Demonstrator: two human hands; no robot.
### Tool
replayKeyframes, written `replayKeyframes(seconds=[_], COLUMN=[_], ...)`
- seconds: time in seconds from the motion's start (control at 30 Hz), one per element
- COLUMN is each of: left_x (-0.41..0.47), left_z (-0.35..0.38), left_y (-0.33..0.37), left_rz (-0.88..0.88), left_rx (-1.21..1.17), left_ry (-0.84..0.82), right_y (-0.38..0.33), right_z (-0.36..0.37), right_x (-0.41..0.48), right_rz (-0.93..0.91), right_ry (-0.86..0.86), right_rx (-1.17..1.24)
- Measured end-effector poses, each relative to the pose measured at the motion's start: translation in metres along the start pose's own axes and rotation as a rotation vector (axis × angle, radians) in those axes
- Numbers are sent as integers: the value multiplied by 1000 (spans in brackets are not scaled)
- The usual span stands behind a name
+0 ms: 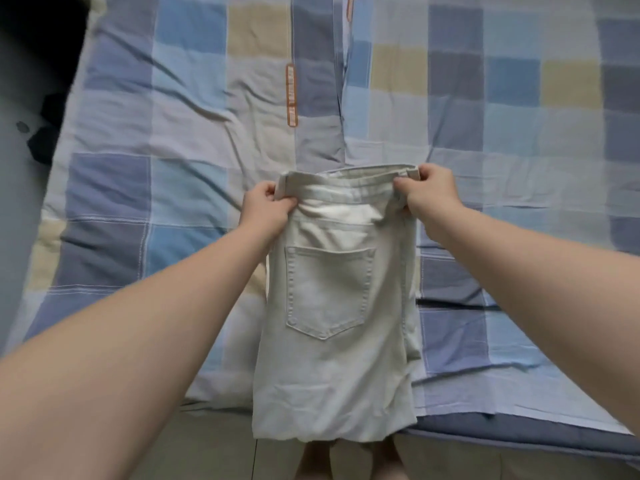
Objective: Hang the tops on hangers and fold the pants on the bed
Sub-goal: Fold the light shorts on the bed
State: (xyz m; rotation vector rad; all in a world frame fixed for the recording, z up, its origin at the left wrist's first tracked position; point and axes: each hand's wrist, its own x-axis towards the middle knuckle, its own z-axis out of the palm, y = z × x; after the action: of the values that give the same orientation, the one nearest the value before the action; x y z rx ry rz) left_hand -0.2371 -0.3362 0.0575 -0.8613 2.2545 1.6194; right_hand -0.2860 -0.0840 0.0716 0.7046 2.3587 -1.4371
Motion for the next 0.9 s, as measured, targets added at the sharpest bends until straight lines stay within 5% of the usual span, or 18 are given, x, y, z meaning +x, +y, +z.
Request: replayKeyframes(seconds=[0.33, 0.5, 0.63, 0.9], left_x=[12, -91, -149, -179], left_z=[20, 16, 18, 7], left_y=[-105, -159, -180, -196], left_rz=[-37, -296, -332, -398], left_rx=[250, 103, 291, 385], left_ry=[63, 113, 61, -36], right_y=[112, 189, 238, 285], right_z=[39, 8, -2, 4], right_x=[-2, -71, -123, -180], right_rz=[-10, 326, 610, 653], right_ry=[-78, -68, -268, -521], right_rx=[-242, -195, 22, 98])
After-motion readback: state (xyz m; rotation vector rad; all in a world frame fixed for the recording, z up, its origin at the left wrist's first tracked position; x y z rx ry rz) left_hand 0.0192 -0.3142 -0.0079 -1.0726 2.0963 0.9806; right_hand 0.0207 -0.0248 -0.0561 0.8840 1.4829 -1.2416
